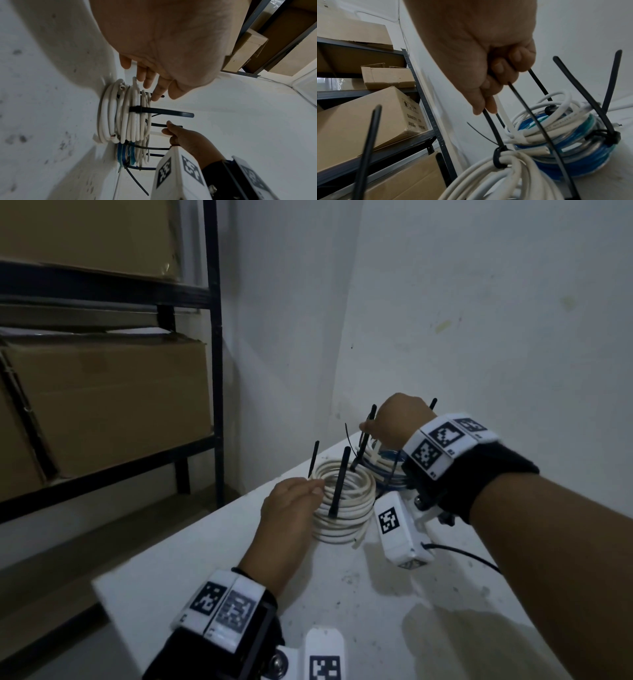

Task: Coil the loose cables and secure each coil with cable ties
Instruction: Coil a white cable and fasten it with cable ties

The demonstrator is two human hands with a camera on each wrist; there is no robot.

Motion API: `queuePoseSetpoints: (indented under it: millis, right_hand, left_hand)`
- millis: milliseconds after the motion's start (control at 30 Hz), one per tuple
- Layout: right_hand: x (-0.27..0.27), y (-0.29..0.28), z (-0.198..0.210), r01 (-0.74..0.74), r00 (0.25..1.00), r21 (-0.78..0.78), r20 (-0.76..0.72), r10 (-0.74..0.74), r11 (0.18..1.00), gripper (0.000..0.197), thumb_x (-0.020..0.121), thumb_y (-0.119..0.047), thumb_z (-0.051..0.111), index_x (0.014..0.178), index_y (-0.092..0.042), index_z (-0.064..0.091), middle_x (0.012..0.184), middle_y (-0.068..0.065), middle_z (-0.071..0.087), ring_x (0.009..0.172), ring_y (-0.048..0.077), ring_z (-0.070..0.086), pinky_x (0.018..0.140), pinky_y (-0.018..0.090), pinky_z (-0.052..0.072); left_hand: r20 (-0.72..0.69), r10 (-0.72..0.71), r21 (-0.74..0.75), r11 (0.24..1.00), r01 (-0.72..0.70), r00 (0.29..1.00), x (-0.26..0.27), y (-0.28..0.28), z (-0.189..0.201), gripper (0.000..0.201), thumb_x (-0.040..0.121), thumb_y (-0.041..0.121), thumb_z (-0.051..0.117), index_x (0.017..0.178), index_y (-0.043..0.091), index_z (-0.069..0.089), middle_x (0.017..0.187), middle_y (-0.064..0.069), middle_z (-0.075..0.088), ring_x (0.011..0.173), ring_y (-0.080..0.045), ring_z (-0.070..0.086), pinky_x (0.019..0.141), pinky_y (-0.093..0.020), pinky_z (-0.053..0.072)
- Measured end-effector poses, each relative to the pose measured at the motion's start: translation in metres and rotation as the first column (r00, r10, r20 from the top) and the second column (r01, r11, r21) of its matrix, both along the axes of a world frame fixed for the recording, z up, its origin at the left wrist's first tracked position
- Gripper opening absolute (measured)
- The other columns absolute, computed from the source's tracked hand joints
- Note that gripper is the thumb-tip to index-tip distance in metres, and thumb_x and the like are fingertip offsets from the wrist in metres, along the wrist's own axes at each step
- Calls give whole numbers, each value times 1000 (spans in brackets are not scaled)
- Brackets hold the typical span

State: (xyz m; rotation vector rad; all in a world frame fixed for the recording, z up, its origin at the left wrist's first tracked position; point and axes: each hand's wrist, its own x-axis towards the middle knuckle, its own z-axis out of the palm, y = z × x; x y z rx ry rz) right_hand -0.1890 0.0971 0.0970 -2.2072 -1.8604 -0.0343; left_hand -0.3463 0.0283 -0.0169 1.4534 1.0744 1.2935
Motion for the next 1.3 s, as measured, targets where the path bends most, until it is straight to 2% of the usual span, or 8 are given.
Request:
queuePoseSetpoints:
  millis: [167, 333, 533, 733, 900, 1033, 1167, 1300]
  right_hand:
    - [3, -4, -3, -15, 1000, 38, -11, 15, 999, 53, 90, -41, 59, 52, -12, 36, 52, 1, 37, 47, 13, 38, 44, 25, 24]
    - [13, -30, 5, -78, 996, 89, -30, 81, 993, 56, 91, -44, 56, 51, -12, 32, 51, 2, 32, 46, 15, 33, 44, 27, 22]
    - [60, -119, 14, -116, 989, 153, -78, 129, 981, 42, 94, -38, 52, 74, -2, 62, 77, 11, 57, 80, 25, 55, 65, 24, 33]
    - [155, -222, -1, 23, 978, -48, -205, -32, 999, 45, 92, -38, 55, 72, 2, 61, 79, 16, 68, 64, 19, 56, 54, 24, 38]
    - [250, -310, -17, 235, 921, -185, -272, -280, 954, 26, 93, -29, 57, 86, -10, 73, 82, 1, 72, 65, 10, 60, 55, 16, 43]
    - [306, -362, -27, 331, 901, -227, -214, -378, 916, 21, 92, -26, 59, 98, -13, 74, 100, -1, 70, 76, 6, 58, 57, 9, 40]
    - [331, -386, -48, 351, 916, -377, -54, -398, 858, 38, 91, -25, 57, 120, -2, 62, 128, 8, 59, 114, 18, 56, 93, 23, 42]
    - [351, -391, -78, 378, 922, -433, 99, -374, 818, 31, 87, -23, 59, 115, -11, 66, 119, 3, 63, 105, 18, 61, 92, 26, 49]
  left_hand:
    - [20, 2, -19, 1000, -1, 1000, 0, -3, 0, 16, 97, 15, 46, 105, 20, 60, 107, 6, 57, 101, -5, 50, 73, 0, 38]
    - [71, -16, -24, 1000, 18, 997, 0, -13, 10, 18, 99, 16, 41, 107, 16, 58, 97, 14, 55, 86, 10, 47, 65, 1, 39]
    - [203, 214, -46, 977, -209, 955, -6, -17, 18, 16, 96, 19, 50, 104, 23, 63, 105, 3, 62, 87, -8, 54, 74, -24, 41]
    - [269, 221, 161, 949, -270, 937, 12, -45, 57, 13, 90, 21, 58, 82, 26, 66, 82, 1, 61, 76, -9, 54, 71, -21, 44]
    - [179, -36, 294, 956, -18, 983, 118, -102, 84, 24, 94, 4, 49, 80, 17, 64, 61, 9, 59, 58, -2, 50, 59, -14, 43]
    - [156, -277, 58, 961, 271, 948, 210, -145, 72, 24, 94, 2, 48, 82, 11, 66, 62, 1, 59, 59, -11, 51, 58, -23, 40]
    - [168, -410, -192, 878, 437, 897, 271, -180, 51, 24, 96, 6, 44, 88, 11, 67, 69, 0, 61, 68, -16, 55, 65, -27, 42]
    - [150, -488, -311, 802, 509, 860, 300, -203, 40, 21, 95, 8, 47, 91, 11, 67, 77, -3, 63, 72, -18, 58, 67, -28, 44]
